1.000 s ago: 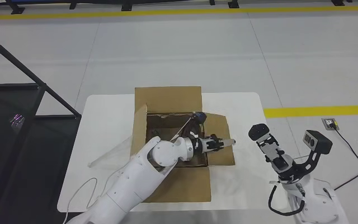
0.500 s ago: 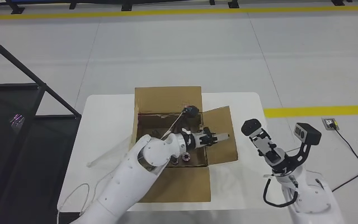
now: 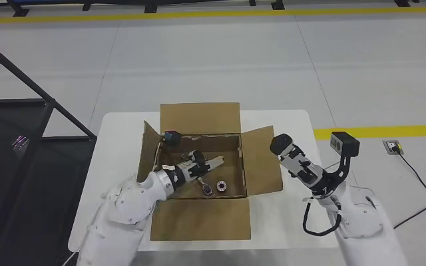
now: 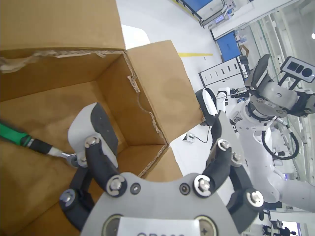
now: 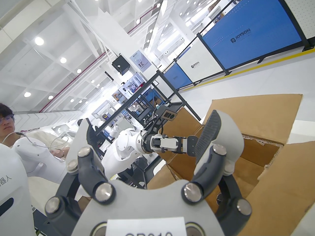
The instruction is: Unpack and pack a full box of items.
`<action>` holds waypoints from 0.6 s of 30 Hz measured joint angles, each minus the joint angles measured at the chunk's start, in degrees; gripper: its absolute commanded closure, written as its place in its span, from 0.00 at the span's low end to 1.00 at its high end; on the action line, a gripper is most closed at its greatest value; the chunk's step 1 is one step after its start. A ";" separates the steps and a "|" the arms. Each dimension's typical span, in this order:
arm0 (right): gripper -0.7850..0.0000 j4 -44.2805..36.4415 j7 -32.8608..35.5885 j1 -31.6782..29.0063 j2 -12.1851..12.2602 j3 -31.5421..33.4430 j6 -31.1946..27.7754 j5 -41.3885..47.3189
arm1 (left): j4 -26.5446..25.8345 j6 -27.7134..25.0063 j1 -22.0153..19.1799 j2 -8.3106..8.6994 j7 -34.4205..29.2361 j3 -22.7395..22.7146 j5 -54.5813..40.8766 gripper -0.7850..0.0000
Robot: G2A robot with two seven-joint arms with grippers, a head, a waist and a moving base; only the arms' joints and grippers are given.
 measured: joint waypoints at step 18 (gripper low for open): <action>0.00 10.08 7.50 27.78 -5.05 -30.24 29.70 -22.92 | -5.77 -12.52 23.19 2.94 5.83 -24.62 -12.79 0.00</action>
